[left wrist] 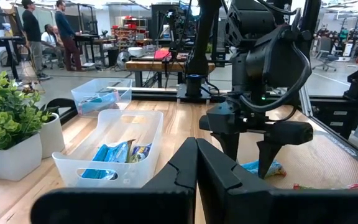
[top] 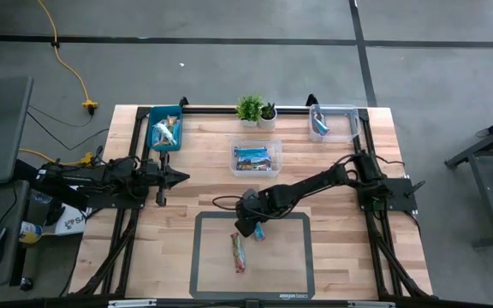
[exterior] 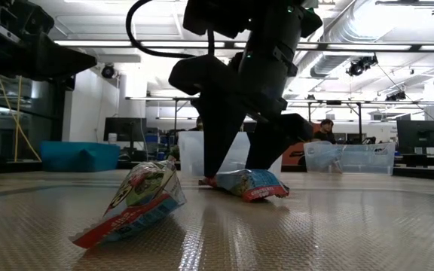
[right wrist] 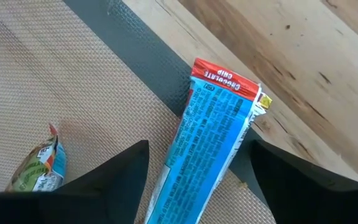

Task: Pick and place Granola Bars by type
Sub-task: Put the red granola bar in the right transparent bin

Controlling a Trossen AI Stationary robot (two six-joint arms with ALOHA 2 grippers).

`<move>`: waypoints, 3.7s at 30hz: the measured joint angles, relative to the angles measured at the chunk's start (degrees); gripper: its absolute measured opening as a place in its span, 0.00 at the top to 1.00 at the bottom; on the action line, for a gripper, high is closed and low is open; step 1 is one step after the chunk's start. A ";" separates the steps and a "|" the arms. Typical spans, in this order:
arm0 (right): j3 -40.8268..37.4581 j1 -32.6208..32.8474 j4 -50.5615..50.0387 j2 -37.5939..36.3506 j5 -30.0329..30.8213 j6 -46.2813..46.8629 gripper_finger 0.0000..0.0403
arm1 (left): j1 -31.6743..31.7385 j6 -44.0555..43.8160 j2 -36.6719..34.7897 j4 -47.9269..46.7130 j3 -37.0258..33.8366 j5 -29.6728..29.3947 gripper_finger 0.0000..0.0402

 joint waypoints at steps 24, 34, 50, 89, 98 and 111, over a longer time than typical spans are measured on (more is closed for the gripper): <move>-0.22 -0.04 -0.02 0.11 -0.48 -0.02 0.54 | 0.02 0.00 -0.02 0.00 0.00 -0.13 1.00; -0.30 -0.08 0.29 -1.36 -1.26 -0.09 0.60 | 0.02 0.00 -0.02 0.00 0.01 -0.12 1.00; -0.28 -0.55 7.81 -1.79 -4.61 -1.59 0.70 | 0.02 -0.02 -0.02 0.02 0.02 0.02 1.00; -0.11 -5.50 5.21 -33.12 18.77 -26.10 0.72 | 0.01 -0.02 -0.02 0.02 0.01 0.04 1.00; -0.11 -10.84 -6.43 -39.77 26.61 -29.68 0.72 | 0.02 -0.02 -0.02 0.02 0.00 0.00 1.00; -0.11 -24.82 -19.04 -40.19 28.93 -34.57 0.72 | 0.02 -0.02 -0.02 0.02 0.02 0.02 1.00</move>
